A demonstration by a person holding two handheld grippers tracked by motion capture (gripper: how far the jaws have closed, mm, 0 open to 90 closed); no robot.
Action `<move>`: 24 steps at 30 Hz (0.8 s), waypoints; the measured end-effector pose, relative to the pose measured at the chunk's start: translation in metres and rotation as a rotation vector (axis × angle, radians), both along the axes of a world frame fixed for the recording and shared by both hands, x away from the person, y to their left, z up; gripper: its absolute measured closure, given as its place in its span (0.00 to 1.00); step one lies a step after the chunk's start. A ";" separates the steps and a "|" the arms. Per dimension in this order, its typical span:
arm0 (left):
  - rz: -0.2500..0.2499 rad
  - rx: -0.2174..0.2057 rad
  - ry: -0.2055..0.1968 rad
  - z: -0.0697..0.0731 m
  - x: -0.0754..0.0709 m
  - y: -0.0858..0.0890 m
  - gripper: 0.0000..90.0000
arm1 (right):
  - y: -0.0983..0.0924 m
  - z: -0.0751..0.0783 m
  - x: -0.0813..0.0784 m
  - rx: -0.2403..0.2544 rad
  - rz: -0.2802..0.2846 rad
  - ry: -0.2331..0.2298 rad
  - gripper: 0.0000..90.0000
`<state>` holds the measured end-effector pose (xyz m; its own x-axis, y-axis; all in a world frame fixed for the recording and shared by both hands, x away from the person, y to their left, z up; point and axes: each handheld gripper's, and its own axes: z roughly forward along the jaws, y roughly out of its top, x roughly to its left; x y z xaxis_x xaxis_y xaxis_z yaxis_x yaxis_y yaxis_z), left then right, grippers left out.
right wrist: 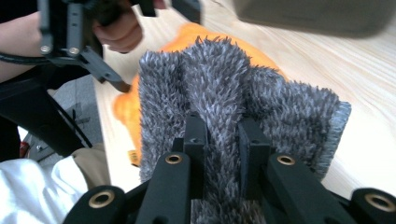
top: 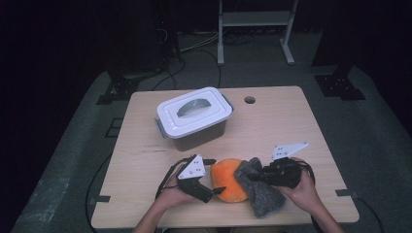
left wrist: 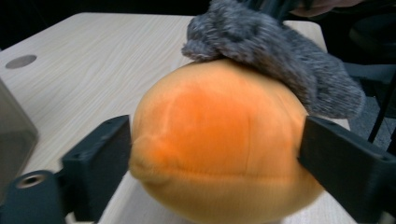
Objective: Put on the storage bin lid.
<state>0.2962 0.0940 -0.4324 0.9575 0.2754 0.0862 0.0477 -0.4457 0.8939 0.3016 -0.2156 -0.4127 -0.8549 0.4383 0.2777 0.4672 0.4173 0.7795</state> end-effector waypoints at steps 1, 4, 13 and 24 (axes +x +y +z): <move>0.001 0.002 0.000 0.000 0.000 -0.002 0.15 | -0.005 -0.002 0.002 0.001 -0.010 0.007 0.85; 0.012 0.005 -0.001 0.001 0.000 -0.009 0.24 | -0.012 -0.006 0.003 -0.007 -0.030 0.012 0.85; 0.040 0.009 0.014 0.009 0.006 -0.021 0.29 | 0.003 0.020 -0.007 0.018 0.003 -0.056 0.85; 0.066 -0.003 0.047 0.009 0.008 -0.022 0.29 | -0.010 -0.001 -0.018 -0.052 -0.019 -0.035 0.85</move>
<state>0.3045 0.0722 -0.4233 0.9401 0.3385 0.0411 0.1186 -0.4375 0.8914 0.2834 -0.2251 -0.4140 -0.8550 0.4677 0.2243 0.4482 0.4486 0.7732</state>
